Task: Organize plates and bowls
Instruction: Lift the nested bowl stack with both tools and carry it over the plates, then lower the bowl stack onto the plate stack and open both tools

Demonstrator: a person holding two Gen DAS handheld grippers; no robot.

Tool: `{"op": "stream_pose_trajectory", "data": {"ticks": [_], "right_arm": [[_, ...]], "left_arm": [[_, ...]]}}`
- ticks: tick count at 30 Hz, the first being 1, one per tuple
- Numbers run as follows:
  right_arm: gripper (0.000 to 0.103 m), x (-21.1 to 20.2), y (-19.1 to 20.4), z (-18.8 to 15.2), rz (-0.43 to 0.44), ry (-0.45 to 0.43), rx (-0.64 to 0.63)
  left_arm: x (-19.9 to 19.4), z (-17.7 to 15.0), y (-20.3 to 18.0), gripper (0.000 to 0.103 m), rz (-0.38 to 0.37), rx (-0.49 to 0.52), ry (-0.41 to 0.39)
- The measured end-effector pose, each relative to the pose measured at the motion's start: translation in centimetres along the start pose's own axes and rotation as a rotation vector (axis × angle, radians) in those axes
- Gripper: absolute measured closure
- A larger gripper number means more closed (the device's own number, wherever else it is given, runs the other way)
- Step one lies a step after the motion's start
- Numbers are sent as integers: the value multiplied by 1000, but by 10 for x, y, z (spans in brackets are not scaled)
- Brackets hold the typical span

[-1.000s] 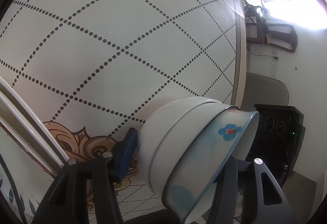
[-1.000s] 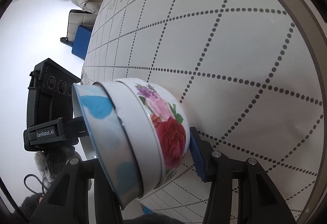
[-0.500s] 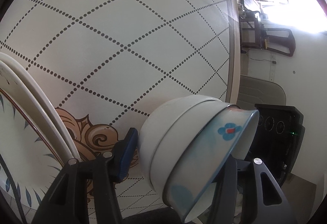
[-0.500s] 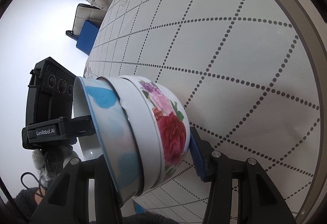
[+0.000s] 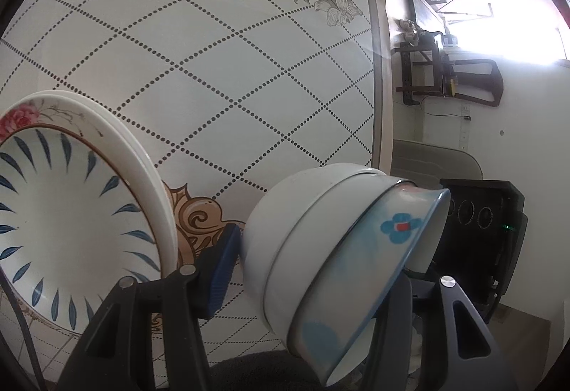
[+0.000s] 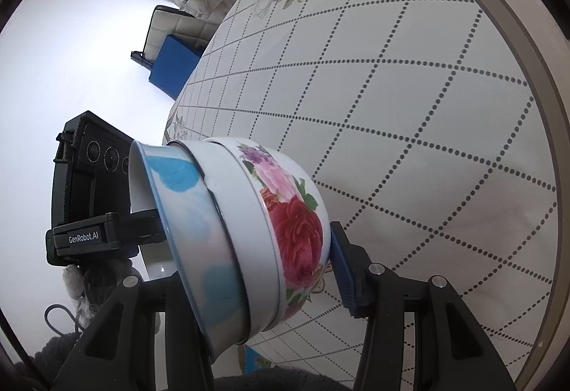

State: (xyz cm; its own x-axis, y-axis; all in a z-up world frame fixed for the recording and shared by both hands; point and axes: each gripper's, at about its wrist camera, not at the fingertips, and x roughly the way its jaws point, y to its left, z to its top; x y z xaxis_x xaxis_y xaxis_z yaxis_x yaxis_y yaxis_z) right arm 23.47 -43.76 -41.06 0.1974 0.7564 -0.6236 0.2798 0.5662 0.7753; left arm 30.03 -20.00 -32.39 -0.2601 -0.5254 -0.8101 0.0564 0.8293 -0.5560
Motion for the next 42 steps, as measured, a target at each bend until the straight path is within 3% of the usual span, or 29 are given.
{"op": "stream_pose_trajectory", "data": {"ticks": [9,22,32,42], "right_arm": [[52,31,52,-7,19,42,-43],[52,120,113,-12,29,135,-102],[52,168,130,-10,3,171,-110],[52,176,123,-11,-42,185,-106]], "left_arm": [[-42,-18,46,52,-3,-55,-51],[-79,-25,130,51,-23,-159,-100],[-73,-19,165,51,-40,-194,-84],[-65,-13,174,52,-45,-201,-63]]}}
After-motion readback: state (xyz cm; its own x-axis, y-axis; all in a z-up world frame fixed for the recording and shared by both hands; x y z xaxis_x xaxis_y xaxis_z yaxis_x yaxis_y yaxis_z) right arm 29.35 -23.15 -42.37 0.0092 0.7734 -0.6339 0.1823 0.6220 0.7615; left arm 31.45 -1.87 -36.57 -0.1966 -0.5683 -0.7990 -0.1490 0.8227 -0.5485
